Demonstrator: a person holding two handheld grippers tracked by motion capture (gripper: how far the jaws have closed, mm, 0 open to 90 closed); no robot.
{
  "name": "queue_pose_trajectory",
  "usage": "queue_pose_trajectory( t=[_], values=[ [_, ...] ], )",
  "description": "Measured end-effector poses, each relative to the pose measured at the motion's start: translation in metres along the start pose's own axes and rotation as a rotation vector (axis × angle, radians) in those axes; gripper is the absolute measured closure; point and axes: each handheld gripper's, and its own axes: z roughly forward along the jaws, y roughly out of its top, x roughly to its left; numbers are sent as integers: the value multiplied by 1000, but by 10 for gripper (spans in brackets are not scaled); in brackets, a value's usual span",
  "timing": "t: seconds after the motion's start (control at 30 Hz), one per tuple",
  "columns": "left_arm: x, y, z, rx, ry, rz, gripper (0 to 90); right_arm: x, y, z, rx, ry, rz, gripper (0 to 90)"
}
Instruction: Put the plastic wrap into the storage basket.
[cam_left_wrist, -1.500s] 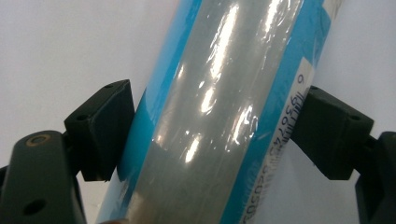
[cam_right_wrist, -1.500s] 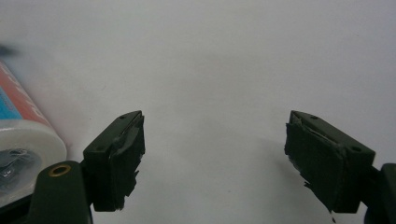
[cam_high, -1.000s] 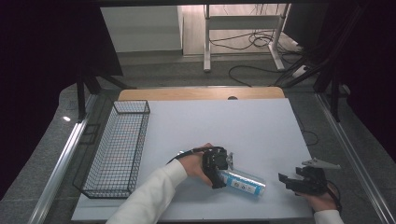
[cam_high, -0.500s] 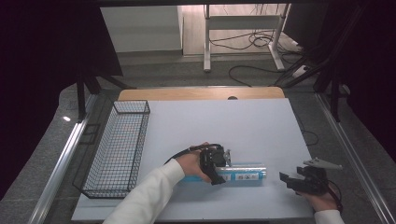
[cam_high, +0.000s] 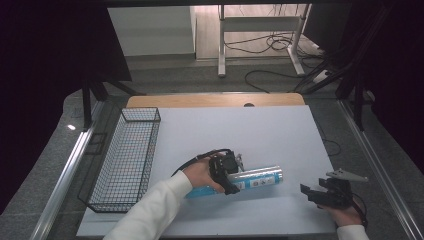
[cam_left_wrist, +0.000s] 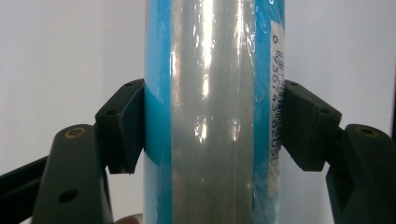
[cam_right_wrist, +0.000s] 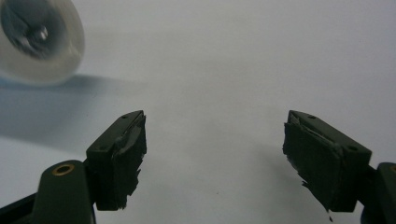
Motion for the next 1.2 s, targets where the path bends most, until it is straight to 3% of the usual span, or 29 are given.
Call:
queue_pose_trajectory(
  t=[0.23,0.37,0.63,0.83,1.0,1.2],
  values=[
    [8,-14,-26,-30,44,-136,318,0,0,1,1,-1,-3,216],
    [18,-29,-44,-41,63,-229,318,1,1,1,1,1,4,216],
    [33,-60,-82,-54,121,-377,318,4,2,4,5,8,-10,216],
    [41,-82,-113,-95,165,-462,318,5,4,5,4,11,-12,216],
    [50,-104,-135,-84,197,-519,318,6,5,5,4,12,-14,216],
    [58,-133,-147,-106,227,-613,318,7,5,8,11,15,-20,216]
  ],
)
